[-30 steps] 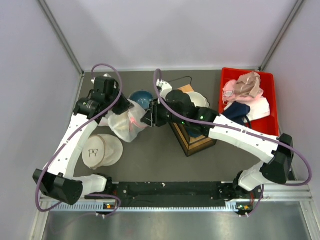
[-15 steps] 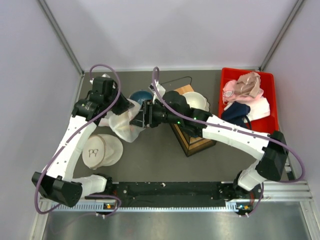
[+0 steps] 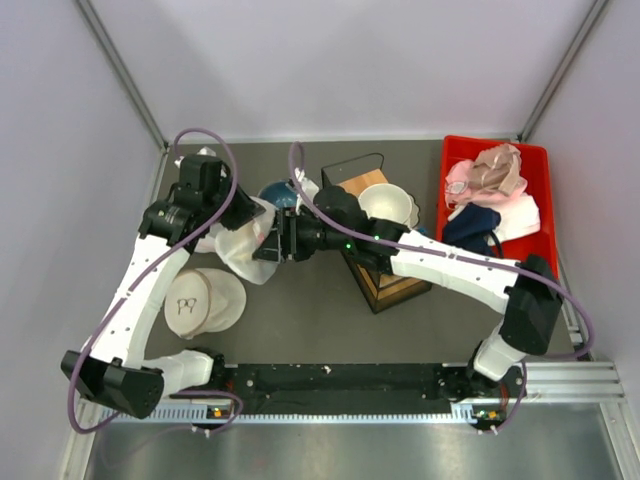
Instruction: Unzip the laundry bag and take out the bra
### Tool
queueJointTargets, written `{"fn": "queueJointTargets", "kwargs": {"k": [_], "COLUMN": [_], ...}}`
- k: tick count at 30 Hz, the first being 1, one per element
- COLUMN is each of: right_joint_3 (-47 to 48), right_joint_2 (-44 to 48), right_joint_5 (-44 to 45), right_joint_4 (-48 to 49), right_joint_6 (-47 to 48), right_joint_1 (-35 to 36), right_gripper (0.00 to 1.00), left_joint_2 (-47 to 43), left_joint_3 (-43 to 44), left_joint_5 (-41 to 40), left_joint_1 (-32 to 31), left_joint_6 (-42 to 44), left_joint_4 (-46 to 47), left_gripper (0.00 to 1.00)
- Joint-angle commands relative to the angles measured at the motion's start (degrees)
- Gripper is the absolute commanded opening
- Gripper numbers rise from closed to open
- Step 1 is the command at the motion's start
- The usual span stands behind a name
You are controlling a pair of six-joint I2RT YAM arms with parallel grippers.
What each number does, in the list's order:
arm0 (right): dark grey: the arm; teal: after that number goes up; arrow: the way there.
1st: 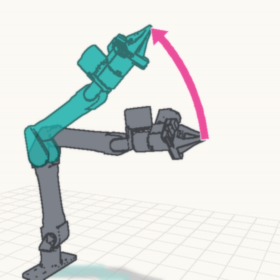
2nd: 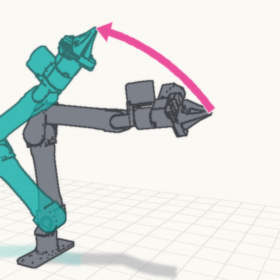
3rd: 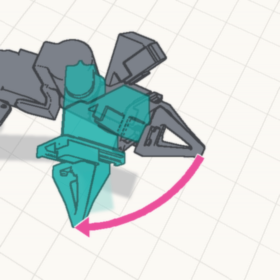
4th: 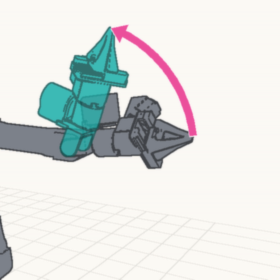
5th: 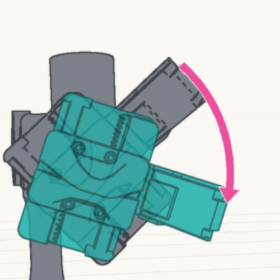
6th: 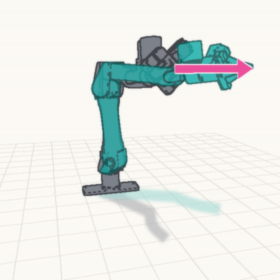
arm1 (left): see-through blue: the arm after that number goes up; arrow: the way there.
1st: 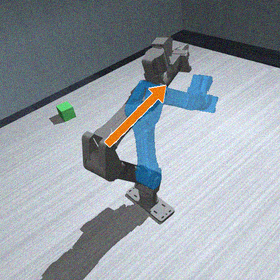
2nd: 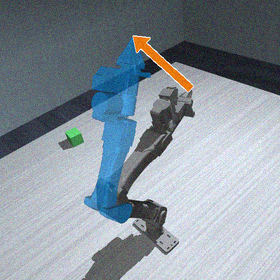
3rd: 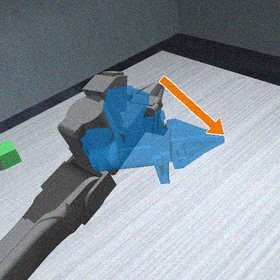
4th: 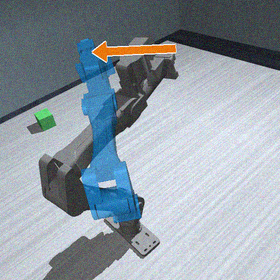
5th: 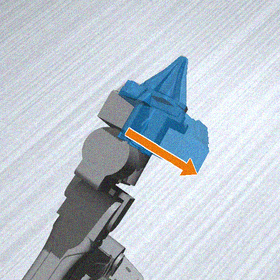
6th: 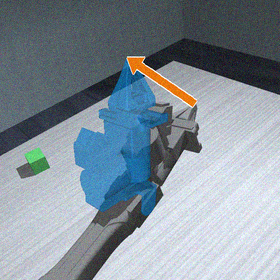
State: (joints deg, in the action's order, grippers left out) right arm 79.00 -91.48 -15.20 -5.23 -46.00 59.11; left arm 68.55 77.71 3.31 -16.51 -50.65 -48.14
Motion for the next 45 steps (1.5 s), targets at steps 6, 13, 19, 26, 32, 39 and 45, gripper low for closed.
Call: {"fn": "queueJointTargets", "kwargs": {"k": [6, 13, 19, 26, 32, 39, 45], "right_joint_3": [4.0, 5.9, 8.0, 9.9, 8.4, 6.6, 6.2], "right_joint_2": [-2.7, -2.8, -4.1, -5.5, -5.4, -4.1, -4.5], "right_joint_5": [-2.0, -1.9, -3.2, -5.2, -5.8, -2.3, -1.2], "right_joint_4": [3.1, 3.2, 3.5, 3.1, 4.7, 4.8, 4.8], "right_joint_6": [2.8, 5.7, 7.1, 7.6, 6.7, 6.6, 6.1], "right_joint_1": [0.3, 0.2, 0.2, -0.5, -0.5, -0.5, -0.5], "right_gripper": [0.68, 0.69, 0.69, 0.67, 0.6, 0.55, 0.49], "left_joint_2": [-3.3, -3.6, -3.7, -3.6, -3.5, -3.7, -3.7], "left_joint_3": [0.9, 0.6, 0.4, 0.1, -0.2, -0.6, -0.5], "left_joint_5": [-0.1, 0.0, 0.4, 0.7, 0.1, -0.1, 0.2], "left_joint_1": [0.7, 0.8, 0.8, 0.8, 0.8, 0.8, 0.8], "left_joint_6": [2.0, 2.9, 3.1, 2.9, 2.9, 2.8, 2.8], "left_joint_4": [0.9, 0.3, 0.2, 0.2, 0.3, 0.7, 0.7], "left_gripper": [0.0, 0.0, 0.0, 0.0, 0.0, 0.0, 0.0]}}
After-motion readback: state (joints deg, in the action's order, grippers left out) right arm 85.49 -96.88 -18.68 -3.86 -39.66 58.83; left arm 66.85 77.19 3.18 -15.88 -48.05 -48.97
